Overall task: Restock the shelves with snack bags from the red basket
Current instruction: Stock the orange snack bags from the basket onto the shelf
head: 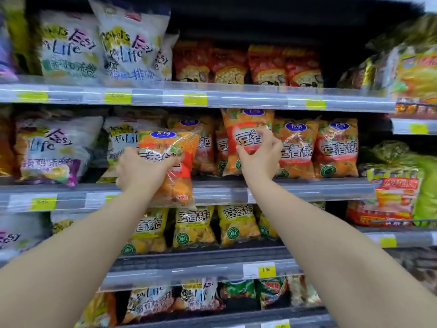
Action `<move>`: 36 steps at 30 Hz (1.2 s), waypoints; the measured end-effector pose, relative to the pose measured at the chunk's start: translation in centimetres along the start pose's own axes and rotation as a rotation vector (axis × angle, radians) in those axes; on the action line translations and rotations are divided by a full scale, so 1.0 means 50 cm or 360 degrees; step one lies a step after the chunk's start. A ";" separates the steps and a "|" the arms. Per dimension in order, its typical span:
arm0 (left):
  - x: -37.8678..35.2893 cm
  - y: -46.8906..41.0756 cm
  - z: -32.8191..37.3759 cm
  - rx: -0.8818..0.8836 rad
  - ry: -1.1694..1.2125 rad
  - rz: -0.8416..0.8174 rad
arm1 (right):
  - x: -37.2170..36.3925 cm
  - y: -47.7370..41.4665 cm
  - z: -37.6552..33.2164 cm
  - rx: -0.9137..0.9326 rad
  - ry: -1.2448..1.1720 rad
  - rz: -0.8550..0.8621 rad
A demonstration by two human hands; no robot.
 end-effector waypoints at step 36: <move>-0.018 0.036 0.036 0.0381 0.0923 -0.0834 | -0.001 0.191 -0.126 0.0560 0.0233 -0.1249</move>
Point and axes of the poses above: each hand's wrist, its own y-axis away from the middle knuckle, its own x-axis out of the back of the hand, z = x × y, the point moved 5 cm from there along -y, towards the middle knuckle
